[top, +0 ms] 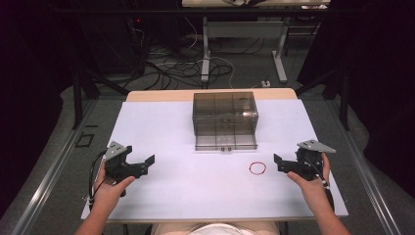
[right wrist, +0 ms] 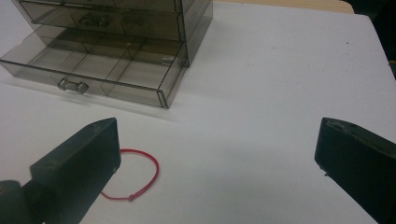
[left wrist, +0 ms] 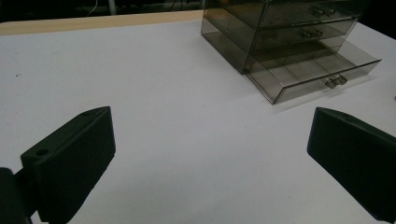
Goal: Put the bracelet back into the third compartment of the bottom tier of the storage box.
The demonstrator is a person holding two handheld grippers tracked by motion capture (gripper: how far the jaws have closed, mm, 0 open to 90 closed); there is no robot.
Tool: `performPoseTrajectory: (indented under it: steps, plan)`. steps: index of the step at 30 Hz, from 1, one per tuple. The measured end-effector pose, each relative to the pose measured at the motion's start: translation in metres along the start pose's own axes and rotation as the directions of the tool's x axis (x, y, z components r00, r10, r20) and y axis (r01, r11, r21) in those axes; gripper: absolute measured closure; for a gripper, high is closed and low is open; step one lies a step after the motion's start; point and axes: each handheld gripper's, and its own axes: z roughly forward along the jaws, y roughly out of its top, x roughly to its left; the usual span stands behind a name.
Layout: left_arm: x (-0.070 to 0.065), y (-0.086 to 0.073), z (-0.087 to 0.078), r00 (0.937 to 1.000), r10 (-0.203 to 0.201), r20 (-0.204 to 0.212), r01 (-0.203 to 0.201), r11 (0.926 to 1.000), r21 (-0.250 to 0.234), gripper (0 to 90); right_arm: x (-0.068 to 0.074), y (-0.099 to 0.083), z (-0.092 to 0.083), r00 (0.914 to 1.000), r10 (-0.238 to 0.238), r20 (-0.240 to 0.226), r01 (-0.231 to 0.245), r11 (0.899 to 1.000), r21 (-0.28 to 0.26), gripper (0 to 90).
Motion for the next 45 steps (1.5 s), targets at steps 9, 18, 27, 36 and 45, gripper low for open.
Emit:
performPoseTrajectory:
  steps: [9, 18, 27, 36, 45]
  plan:
    - [-0.001, 0.000, 0.000, 0.9999, 0.014, -0.005, -0.014, 0.9999, -0.005, 1.3, 0.003, 0.002, 0.004, 0.9985, -0.052, -0.015, 0.053, 0.998, 0.027, 1.6]
    - [-0.003, -0.001, 0.002, 0.9994, 0.035, -0.006, -0.035, 0.9994, 0.007, 1.3, 0.006, 0.006, 0.006, 0.9945, -0.098, -0.038, 0.100, 0.993, 0.058, 7.4]
    - [-0.002, -0.002, 0.000, 0.9994, 0.032, -0.012, -0.032, 0.9994, 0.008, 1.4, 0.013, 0.014, 0.008, 0.9883, -0.137, -0.068, 0.142, 0.987, 0.080, 16.5]
    - [-0.003, -0.003, 0.001, 0.9995, 0.027, -0.017, -0.027, 0.9996, 0.003, 1.3, 0.015, 0.022, 0.016, 0.9736, -0.195, -0.119, 0.211, 0.968, 0.138, 22.7]
    - [-0.003, -0.003, 0.001, 0.9993, 0.031, -0.021, -0.031, 0.9995, 0.004, 1.4, 0.022, 0.028, 0.025, 0.9586, -0.243, -0.149, 0.272, 0.934, 0.230, 26.5]
